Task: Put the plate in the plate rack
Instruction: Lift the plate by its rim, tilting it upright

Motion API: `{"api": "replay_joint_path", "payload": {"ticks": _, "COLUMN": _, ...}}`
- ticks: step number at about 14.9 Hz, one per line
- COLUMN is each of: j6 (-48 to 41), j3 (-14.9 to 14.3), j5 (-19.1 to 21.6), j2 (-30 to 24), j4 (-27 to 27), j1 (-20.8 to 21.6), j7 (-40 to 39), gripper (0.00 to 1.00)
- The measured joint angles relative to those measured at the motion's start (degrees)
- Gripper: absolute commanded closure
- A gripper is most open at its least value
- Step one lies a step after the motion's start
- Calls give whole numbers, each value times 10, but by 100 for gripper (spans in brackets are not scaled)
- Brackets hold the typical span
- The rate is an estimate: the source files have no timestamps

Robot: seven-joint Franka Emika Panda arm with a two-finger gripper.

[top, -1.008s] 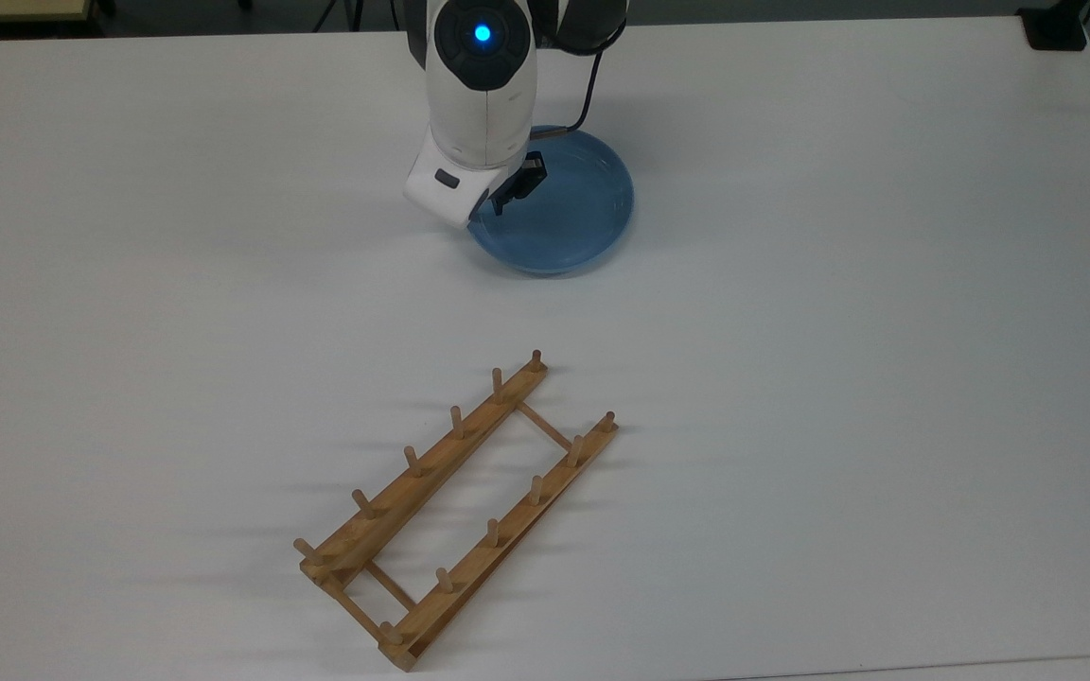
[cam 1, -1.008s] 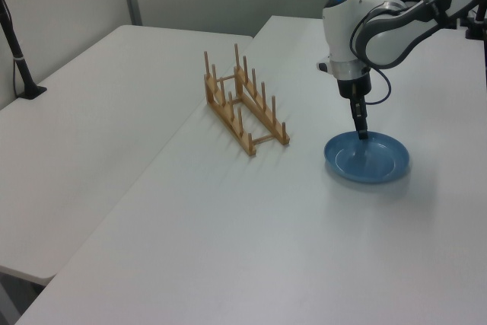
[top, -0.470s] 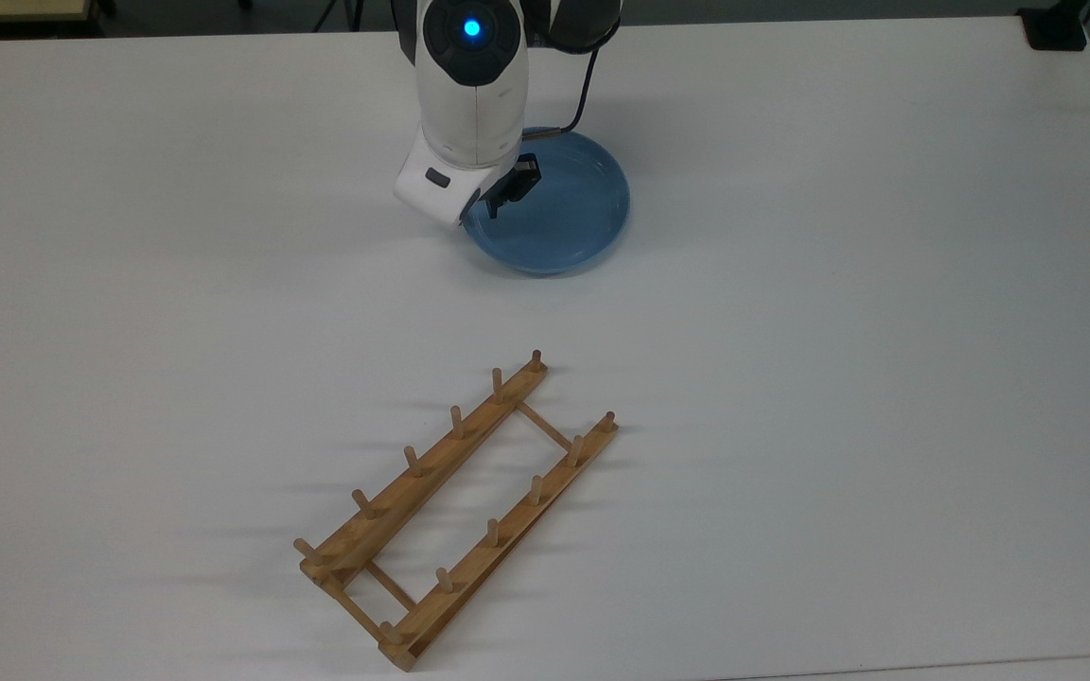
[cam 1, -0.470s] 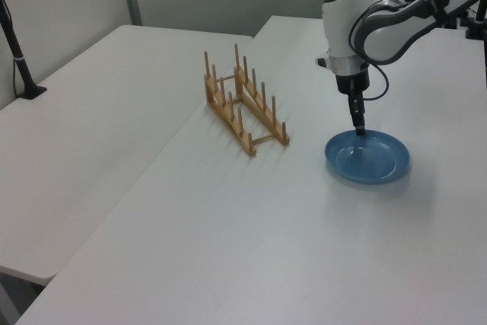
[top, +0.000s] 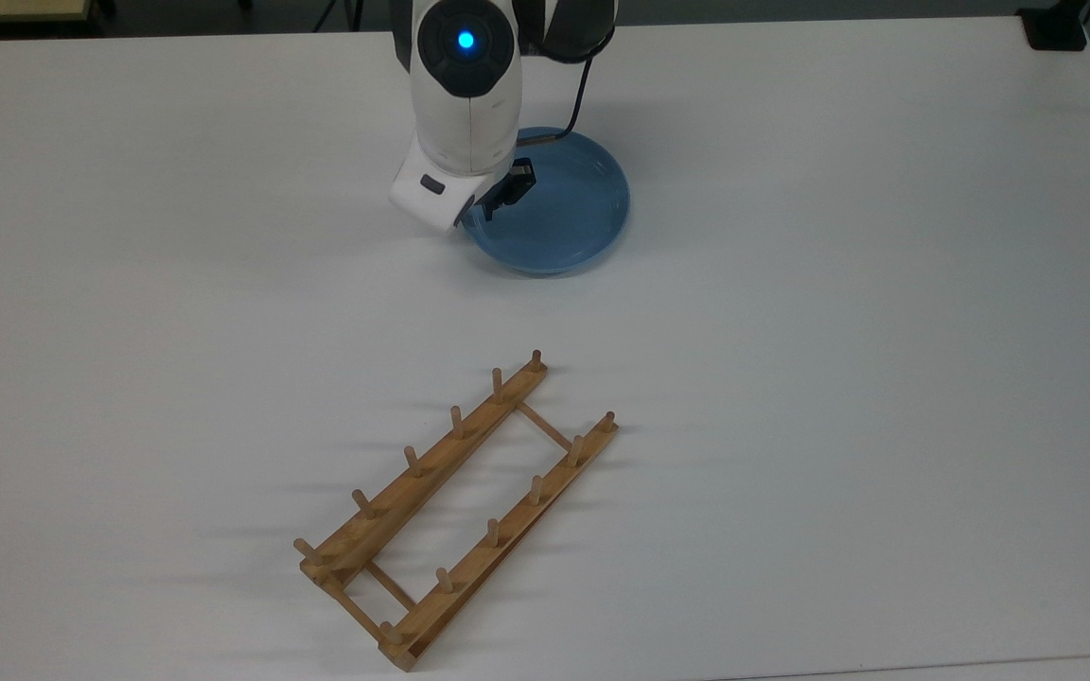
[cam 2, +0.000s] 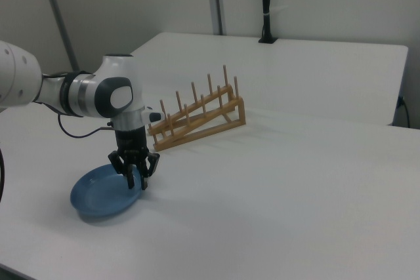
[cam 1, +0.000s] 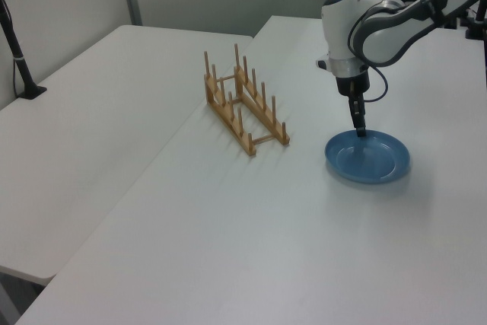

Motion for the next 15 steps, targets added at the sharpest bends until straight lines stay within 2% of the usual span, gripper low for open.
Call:
{"api": "replay_joint_path", "payload": {"ticks": 4, "j6": 3, "j3": 0, "j5": -2, "j2": 14, "j4": 1, "j1": 0, "j7": 0, "gripper": 100}}
{"api": "replay_joint_path", "payload": {"ticks": 9, "j6": -5, "j3": -1, "j5": -2, "j2": 12, "j4": 36, "j1": -6, "j7": 0, "gripper": 100}}
{"api": "replay_joint_path", "payload": {"ticks": 13, "j6": -84, "j3": -2, "j5": -2, "j2": 8, "j4": 135, "j1": -14, "j7": 0, "gripper": 100}}
{"api": "replay_joint_path", "payload": {"ticks": 15, "j6": -97, "j3": -2, "j5": -2, "j2": 5, "j4": 174, "j1": -14, "j7": 0, "gripper": 100}}
